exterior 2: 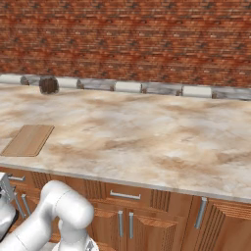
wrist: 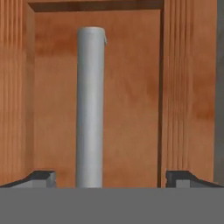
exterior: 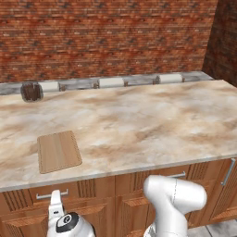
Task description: Open the drawer on the left and place the cutting tools on the cutting board.
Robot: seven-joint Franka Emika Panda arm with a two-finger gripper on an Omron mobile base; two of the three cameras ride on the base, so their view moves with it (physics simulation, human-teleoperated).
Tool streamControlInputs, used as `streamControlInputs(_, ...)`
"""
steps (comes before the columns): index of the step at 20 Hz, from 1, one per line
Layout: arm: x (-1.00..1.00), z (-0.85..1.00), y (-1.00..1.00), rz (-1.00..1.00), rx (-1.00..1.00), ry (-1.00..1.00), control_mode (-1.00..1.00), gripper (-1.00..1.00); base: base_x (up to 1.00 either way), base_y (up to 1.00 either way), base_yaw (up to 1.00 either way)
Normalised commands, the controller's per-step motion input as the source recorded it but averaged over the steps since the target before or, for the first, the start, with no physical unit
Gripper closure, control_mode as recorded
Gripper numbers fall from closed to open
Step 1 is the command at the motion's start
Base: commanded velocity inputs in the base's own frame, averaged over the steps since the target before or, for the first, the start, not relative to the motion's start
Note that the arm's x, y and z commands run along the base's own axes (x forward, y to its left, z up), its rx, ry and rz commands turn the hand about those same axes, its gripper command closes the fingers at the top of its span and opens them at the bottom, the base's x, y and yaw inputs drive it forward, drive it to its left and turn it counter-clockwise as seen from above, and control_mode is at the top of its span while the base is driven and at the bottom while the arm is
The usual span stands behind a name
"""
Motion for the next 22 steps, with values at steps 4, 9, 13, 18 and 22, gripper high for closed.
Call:
streamControlInputs(4, 0.18, -0.25, 0.29, 0.00, 0.00, -0.03, -1.00, -1.00, 0.00, 0.00, 0.00)
streamControlInputs(9, 0.24, -0.19, 0.23, 0.00, 0.00, -0.01, -1.00, -1.00, 0.00, 0.00, 0.00)
streamControlInputs(13, 0.27, -0.24, 0.19, 0.01, 0.00, -0.01, -1.00, -1.00, 0.00, 0.00, 0.00)
streamControlInputs(18, 0.27, -0.25, 0.17, 0.01, 0.00, -0.01, -1.00, -1.00, 0.00, 0.00, 0.00)
streamControlInputs(22, 0.10, -0.16, 0.04, 0.00, 0.00, 0.00, -1.00, 1.00, 0.00, 0.00, 0.00)
